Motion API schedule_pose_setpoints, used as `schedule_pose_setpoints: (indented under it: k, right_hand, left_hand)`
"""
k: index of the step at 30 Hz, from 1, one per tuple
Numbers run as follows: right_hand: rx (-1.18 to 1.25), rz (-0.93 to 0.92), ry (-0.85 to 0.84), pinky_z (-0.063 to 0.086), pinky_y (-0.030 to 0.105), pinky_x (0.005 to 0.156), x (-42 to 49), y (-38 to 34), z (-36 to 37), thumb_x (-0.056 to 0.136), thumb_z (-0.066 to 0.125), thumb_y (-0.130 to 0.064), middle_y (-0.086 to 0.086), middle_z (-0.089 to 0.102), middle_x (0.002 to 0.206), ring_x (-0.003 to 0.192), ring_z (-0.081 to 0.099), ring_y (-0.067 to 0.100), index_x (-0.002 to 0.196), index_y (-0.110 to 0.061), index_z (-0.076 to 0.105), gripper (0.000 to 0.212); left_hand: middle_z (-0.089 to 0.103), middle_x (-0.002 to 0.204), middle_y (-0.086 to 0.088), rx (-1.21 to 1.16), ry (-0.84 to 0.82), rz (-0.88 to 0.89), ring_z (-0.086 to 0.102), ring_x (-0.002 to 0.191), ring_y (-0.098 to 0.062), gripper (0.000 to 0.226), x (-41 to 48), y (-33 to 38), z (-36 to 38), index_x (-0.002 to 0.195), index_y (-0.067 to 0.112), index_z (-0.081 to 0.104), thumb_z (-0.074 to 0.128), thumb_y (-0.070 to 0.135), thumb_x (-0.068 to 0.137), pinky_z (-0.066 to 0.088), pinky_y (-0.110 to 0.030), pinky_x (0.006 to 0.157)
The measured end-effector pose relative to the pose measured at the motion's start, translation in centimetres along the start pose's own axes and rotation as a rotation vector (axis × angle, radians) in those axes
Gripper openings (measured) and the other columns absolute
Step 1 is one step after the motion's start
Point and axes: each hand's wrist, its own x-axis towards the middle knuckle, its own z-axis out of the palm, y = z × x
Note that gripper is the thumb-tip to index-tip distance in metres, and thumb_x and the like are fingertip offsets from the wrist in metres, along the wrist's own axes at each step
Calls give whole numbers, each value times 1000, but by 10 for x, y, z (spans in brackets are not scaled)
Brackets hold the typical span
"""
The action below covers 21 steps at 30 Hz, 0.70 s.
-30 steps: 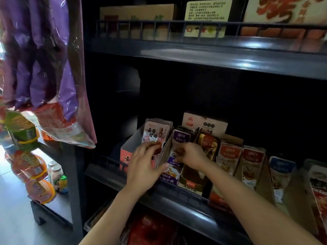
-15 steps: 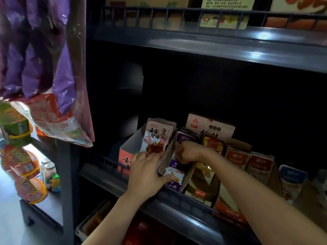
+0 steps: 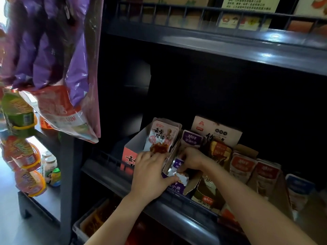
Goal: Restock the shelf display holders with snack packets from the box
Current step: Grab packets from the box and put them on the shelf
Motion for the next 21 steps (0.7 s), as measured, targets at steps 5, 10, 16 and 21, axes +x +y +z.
schedule_pose_setpoints:
  k: [5,10,16,21]
  right_hand:
    - [71,-70,176,45,31,84,-8,11,-16,86,66,-18,1,58,103,99,54,16,99,-19,58,15]
    - [132,-94,259,48,29,81,-9,21,-32,89,63,-18,6,62,109,92,56,14,107,-14,63,18]
    - [-79,-91,577,47,28,84,-5,20,-50,91,60,-27,-5,66,114,104,59,17,102,-26,71,16]
    - [-31,-144,490,47,32,90,-3,26,-48,89,63,-27,-3,65,115,104,58,16,104,-24,70,16]
  left_hand:
    - [66,83,14,-11,25,-9,60,83,-16,62,-1,0,2,101,27,67,65,71,56,21,-21,79]
    - [66,85,13,29,19,-20,61,83,-16,68,-1,2,3,104,26,67,52,75,60,24,-24,80]
    - [68,87,10,46,-18,-34,61,85,-18,68,0,1,3,105,23,67,72,68,54,25,-26,79]
    - [68,89,10,60,-30,-47,61,87,-18,68,0,1,5,105,23,66,76,67,54,25,-27,79]
